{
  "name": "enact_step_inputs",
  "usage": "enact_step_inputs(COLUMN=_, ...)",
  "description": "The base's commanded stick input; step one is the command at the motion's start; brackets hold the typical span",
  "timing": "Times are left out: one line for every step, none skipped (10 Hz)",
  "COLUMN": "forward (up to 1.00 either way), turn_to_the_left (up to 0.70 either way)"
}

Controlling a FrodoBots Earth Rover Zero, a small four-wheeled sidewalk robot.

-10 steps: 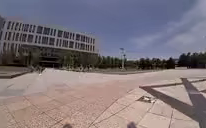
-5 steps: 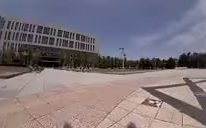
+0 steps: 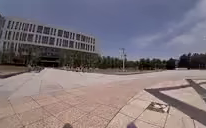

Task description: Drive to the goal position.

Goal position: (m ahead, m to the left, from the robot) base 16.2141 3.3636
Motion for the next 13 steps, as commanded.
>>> enact_step_inputs(forward=0.45, turn_to_the_left=0.00)
enact_step_inputs(forward=0.45, turn_to_the_left=0.00)
enact_step_inputs(forward=0.45, turn_to_the_left=0.00)
enact_step_inputs(forward=0.45, turn_to_the_left=0.00)
enact_step_inputs(forward=0.45, turn_to_the_left=0.00)
enact_step_inputs(forward=0.45, turn_to_the_left=0.00)
enact_step_inputs(forward=0.45, turn_to_the_left=0.00)
enact_step_inputs(forward=0.45, turn_to_the_left=0.00)
enact_step_inputs(forward=0.45, turn_to_the_left=0.00)
enact_step_inputs(forward=0.45, turn_to_the_left=0.00)
enact_step_inputs(forward=0.45, turn_to_the_left=0.00)
enact_step_inputs(forward=0.45, turn_to_the_left=0.00)
enact_step_inputs(forward=0.45, turn_to_the_left=0.00)
